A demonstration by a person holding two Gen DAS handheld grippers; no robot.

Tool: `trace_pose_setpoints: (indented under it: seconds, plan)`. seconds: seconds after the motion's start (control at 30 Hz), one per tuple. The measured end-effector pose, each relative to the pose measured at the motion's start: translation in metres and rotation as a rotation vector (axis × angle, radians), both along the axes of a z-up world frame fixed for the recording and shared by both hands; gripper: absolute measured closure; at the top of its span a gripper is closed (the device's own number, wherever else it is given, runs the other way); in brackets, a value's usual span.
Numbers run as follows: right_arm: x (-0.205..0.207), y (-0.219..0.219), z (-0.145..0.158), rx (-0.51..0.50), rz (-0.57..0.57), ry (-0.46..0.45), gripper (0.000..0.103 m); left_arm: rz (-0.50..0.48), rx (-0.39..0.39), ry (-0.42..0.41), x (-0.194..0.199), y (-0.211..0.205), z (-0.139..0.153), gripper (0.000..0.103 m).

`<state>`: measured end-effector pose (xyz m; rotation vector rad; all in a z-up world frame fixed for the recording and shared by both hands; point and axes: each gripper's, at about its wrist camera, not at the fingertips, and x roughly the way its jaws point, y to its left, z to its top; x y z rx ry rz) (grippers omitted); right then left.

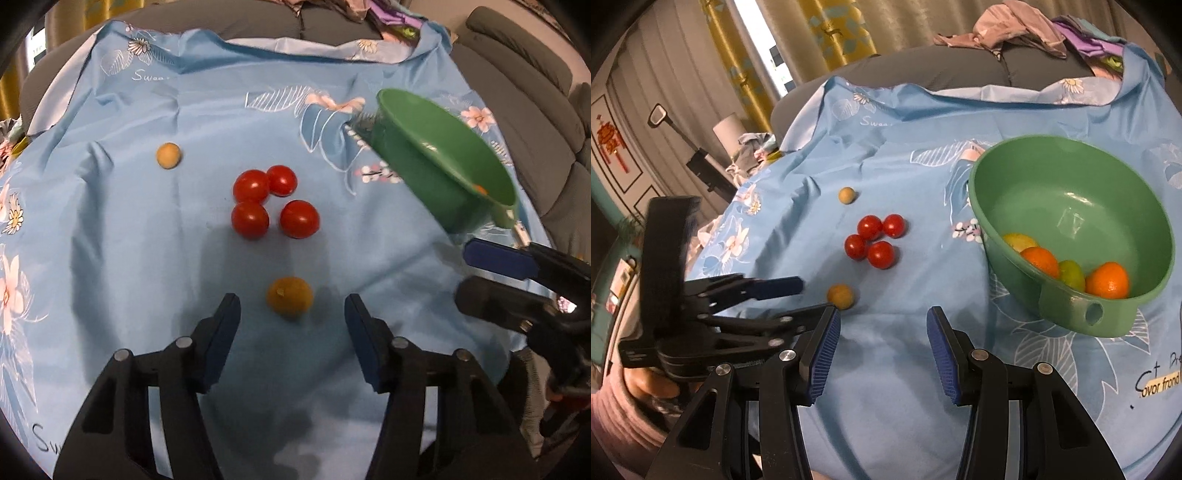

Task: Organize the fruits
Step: 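Grasp the small orange fruit with the left tool while the right tool grasps the kumquat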

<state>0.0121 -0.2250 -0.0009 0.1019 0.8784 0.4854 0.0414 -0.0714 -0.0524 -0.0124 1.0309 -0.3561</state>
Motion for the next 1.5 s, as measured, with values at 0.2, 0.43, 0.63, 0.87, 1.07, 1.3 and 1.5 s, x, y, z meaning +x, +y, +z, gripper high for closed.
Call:
trace_pose_setpoints:
  seconds: [0.2,0.43,0.63,0.87,1.07,1.3,1.5]
  plan:
    - [0.008,-0.001,-0.006,0.004,0.004,0.015,0.054,-0.002,0.008,0.019,0.009,0.000,-0.012,0.069]
    - [0.016,0.004,-0.013,0.000,0.014,0.035,0.054,-0.002,0.003,-0.002,0.010,0.005,-0.012,0.075]
    - [0.020,0.011,-0.017,-0.014,0.027,0.047,0.054,0.081,-0.030,-0.018,0.008,0.041,-0.003,0.075]
    - [0.040,0.050,-0.017,-0.034,0.091,0.035,0.054,0.208,-0.064,-0.077,0.022,0.094,0.018,0.075]
    - [0.083,0.092,-0.007,-0.065,0.142,-0.016,0.054,0.240,-0.065,-0.123,0.038,0.115,0.029,0.075]
    - [0.146,0.144,-0.016,-0.137,0.154,-0.007,0.054,0.266,-0.077,-0.172,0.063,0.133,0.041,0.075]
    - [0.180,0.168,-0.034,-0.166,0.134,0.046,0.054,0.274,-0.076,-0.149,0.073,0.142,0.032,0.075]
